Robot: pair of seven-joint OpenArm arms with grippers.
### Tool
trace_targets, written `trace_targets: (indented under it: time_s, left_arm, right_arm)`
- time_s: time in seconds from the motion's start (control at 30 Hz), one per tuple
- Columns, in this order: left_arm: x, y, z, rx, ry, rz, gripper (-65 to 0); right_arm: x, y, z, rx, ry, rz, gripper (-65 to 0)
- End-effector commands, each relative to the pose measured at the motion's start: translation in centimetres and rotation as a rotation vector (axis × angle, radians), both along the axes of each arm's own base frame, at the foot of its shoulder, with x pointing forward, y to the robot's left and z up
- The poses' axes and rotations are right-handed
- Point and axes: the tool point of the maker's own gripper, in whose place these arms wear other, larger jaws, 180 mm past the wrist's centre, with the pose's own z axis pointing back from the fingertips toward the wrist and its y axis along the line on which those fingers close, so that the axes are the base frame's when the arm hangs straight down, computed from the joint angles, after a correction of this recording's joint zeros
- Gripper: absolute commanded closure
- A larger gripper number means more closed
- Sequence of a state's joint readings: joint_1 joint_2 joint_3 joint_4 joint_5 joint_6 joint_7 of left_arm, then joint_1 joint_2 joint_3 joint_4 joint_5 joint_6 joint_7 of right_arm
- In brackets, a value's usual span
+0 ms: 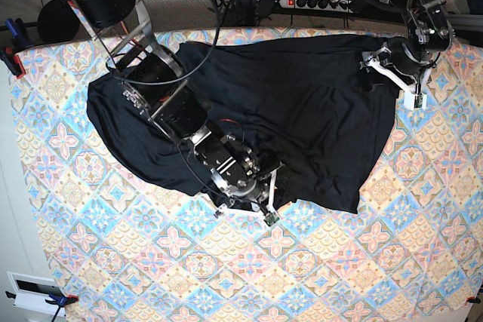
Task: Layout the t-shirt on the table in an organized manner, then fold the t-shirt properly
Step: 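Lift the gathered hem fabric with the right gripper and pull it outward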
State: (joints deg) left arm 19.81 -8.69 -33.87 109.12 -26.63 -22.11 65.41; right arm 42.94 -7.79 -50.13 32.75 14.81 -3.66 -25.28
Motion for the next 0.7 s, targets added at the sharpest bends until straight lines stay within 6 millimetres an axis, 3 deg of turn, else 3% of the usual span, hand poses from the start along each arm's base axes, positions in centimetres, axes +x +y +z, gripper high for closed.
trace_targets:
  time_s: [0.0,0.1,0.2,0.27,0.4,0.53,0.67]
  left_arm:
    - [0.7,0.3,1.1,0.014,-0.042,-0.002,-45.0]
    - [0.7,0.3,1.0,0.012,-0.041,-0.002,-45.0]
    - [0.6,0.2,1.0,0.008,-0.04,-0.002,-45.0]
    - [0.3,0.2,0.9,0.007,-0.034,-0.002,-45.0]
    - [0.3,0.2,0.8,0.007,-0.033,-0.002,-45.0]
    - [0.4,0.2,0.9,0.007,-0.036,-0.002,-45.0]
    - [0.4,0.1,0.9,0.006,-0.036,-0.003,-45.0]
  right_arm:
    - [2.5,0.8,3.5,0.021,-0.088,0.005,-3.3]
    - [4.2,-2.0,3.2,-0.015,-0.115,-0.055,-6.8]
    - [7.5,-7.1,5.1,-0.052,-0.232,-0.246,-11.2]
    - [8.4,-8.5,6.4,-0.039,-0.284,-0.326,-13.6]
    - [8.8,-7.3,7.8,0.004,-0.306,-0.32,-15.2]
    - [8.5,-3.5,10.6,0.061,-0.266,-0.253,-17.2]
    - [4.0,0.2,7.9,0.081,-0.1,-0.161,-26.0]
